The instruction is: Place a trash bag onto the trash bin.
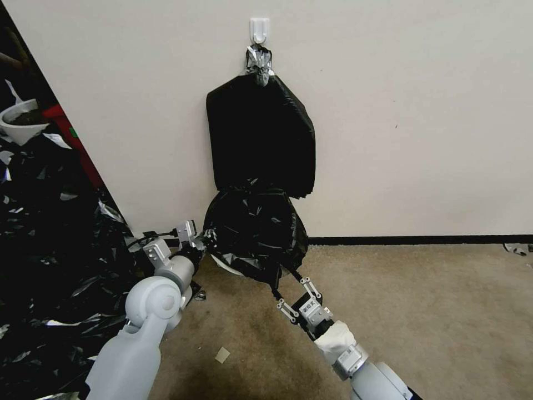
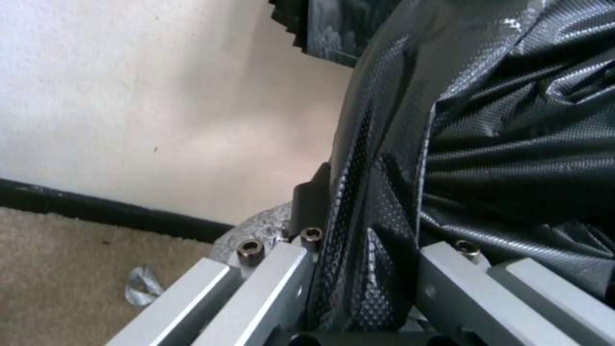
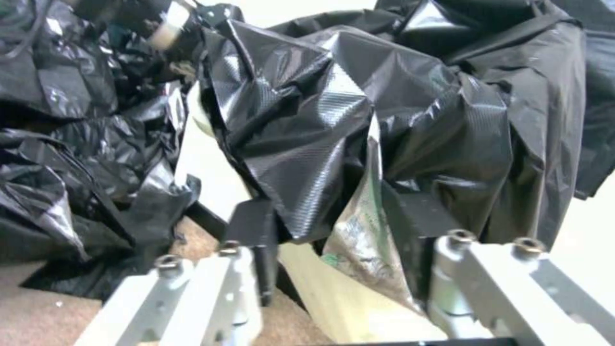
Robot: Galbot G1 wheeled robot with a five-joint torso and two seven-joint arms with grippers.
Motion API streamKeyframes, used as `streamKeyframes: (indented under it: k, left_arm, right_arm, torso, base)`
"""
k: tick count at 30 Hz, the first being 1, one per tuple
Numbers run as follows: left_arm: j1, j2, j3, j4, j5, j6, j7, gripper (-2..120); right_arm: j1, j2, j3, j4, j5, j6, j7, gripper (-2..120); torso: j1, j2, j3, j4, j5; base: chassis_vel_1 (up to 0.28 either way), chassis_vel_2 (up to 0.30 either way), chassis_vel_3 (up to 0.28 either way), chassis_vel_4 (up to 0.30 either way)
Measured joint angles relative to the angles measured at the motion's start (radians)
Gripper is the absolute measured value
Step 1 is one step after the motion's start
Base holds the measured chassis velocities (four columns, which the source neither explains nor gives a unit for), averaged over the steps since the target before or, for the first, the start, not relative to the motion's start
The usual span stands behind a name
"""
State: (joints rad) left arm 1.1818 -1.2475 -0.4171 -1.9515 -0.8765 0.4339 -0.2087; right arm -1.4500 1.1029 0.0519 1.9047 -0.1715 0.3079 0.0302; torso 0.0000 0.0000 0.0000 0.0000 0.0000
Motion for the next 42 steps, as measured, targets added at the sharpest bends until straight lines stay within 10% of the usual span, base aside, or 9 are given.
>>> streamKeyframes:
  k: [11,18,25,37,42]
  left_arm:
    - [0.003,-0.004,0.0,-0.007,-0.023,0.011,-0.018,1]
    - [0.021,-0.018,0.007,-0.026,-0.028,0.024,-0.019,1]
    - [0.041,-0.016,0.003,-0.057,-0.032,0.04,-0.015,1]
    - [0.03,-0.023,0.0,-0.056,-0.043,0.022,-0.013,1]
    - [0.028,-0.022,0.001,-0.054,-0.051,-0.024,-0.003,1]
  right_arm:
    - [0.034,0.027,0.0,-0.053,0.057,0.152,-0.261,0]
    - [0.13,0.087,0.02,-0.166,-0.007,0.209,-0.379,0]
    - [0.209,0.123,0.243,-0.244,-0.544,0.231,-0.36,0]
    - [0.162,0.072,0.311,-0.18,-0.609,0.309,-0.408,17]
    - [0.157,0.04,0.346,-0.208,-0.42,0.406,-0.703,35]
  torso:
    - [0.0,0.0,0.0,0.0,0.0]
    - [0.0,0.0,0.0,0.0001,0.0001]
    - [0.0,0.0,0.0,0.0001,0.0001]
    - [0.0,0.0,0.0,-0.0001,0.0002]
    - [0.0,0.0,0.0,0.0,0.0002]
  base:
    - [0.0,0.0,0.0,0.0]
    - [0.0,0.0,0.0,0.0]
    - [0.0,0.0,0.0,0.0]
    - [0.0,0.0,0.0,0.0]
    - [0.0,0.0,0.0,0.0]
